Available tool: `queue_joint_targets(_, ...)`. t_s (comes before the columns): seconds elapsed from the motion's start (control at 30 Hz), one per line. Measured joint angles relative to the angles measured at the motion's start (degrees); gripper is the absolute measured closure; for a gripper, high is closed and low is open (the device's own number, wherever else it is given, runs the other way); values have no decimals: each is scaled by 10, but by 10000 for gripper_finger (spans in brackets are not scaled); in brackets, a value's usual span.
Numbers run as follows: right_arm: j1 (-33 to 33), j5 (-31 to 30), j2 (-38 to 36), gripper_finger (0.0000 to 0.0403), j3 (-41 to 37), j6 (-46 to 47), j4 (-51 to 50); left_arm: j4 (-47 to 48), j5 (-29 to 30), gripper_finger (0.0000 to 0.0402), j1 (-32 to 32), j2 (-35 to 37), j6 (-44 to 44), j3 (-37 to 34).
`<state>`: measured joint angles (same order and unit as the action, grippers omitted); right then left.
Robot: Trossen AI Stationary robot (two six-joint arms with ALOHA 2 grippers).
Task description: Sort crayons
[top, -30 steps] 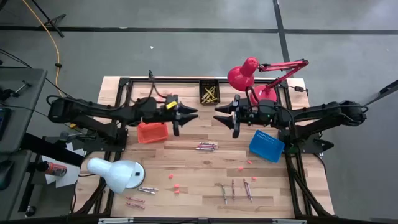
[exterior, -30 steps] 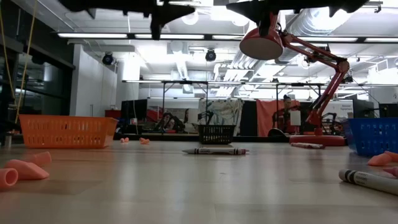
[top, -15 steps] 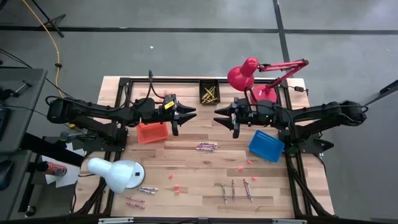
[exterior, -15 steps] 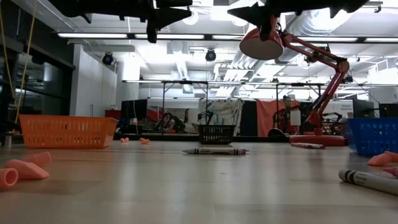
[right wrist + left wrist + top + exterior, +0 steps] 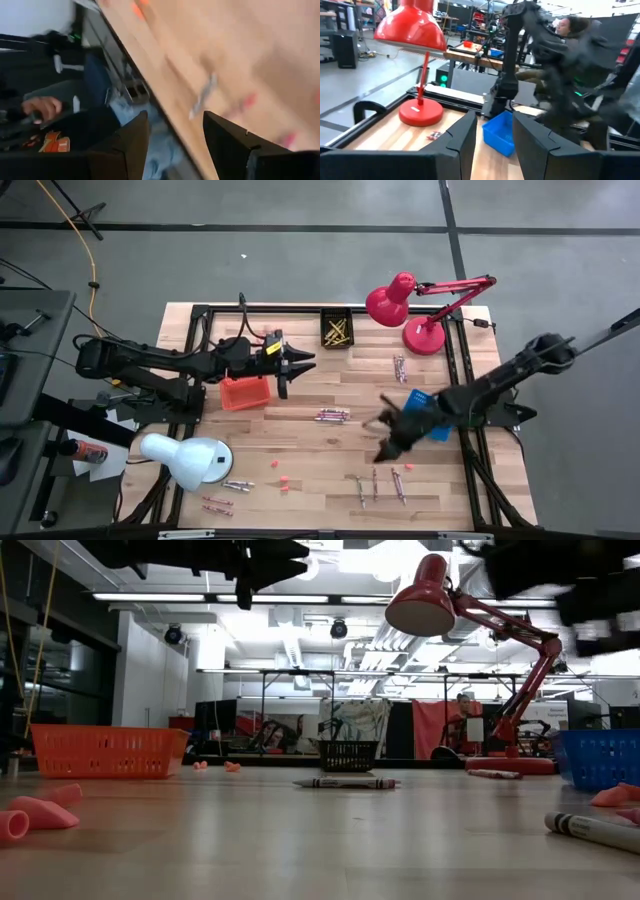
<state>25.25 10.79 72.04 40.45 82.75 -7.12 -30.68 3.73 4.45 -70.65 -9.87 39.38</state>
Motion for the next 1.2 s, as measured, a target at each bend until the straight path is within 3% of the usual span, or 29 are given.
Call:
queue_joint_targets(0.17, 65, 7, 94, 221, 57, 119, -60, 0, 0, 291, 32, 0, -1, 0)
queue_joint_targets(0.27, 70, 33, 162, 221, 124, 126, -158, 0, -6, 291, 53, 0, -4, 0)
queue_joint_targets(0.43, 66, 18, 263, 221, 240, 125, -302, 0, -31, 291, 82, 0, -6, 0)
queue_joint_targets(0.67, 65, -12, 314, 221, 304, 173, -313, 0, -87, 291, 105, 0, -17, 0)
queue_joint_targets(1.2, 63, -10, 397, 221, 308, 261, -303, 0, -118, 291, 110, 1, -31, 0)
